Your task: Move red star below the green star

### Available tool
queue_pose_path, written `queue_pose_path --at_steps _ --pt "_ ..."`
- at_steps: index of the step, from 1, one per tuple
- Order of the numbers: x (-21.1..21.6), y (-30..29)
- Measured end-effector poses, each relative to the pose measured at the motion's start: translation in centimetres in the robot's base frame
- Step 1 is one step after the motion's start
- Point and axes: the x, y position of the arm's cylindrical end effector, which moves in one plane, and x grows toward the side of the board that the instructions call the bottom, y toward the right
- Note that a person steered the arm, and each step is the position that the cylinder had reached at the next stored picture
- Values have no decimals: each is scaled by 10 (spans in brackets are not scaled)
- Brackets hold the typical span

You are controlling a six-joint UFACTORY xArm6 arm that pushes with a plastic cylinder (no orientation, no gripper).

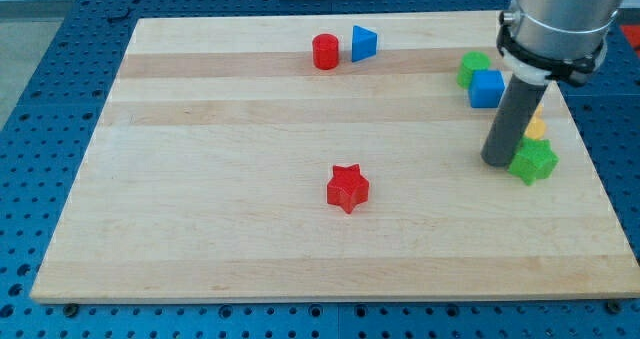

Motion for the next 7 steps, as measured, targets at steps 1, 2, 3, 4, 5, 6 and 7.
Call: queue_pose_path --at_steps 1,2,3,4,5,6,7 --pt "-1 13" --pt "-1 20" --pt "-1 12" --pt "-1 -41" --pt "-17 -109" --pt "-24 -172" --pt "-13 -232"
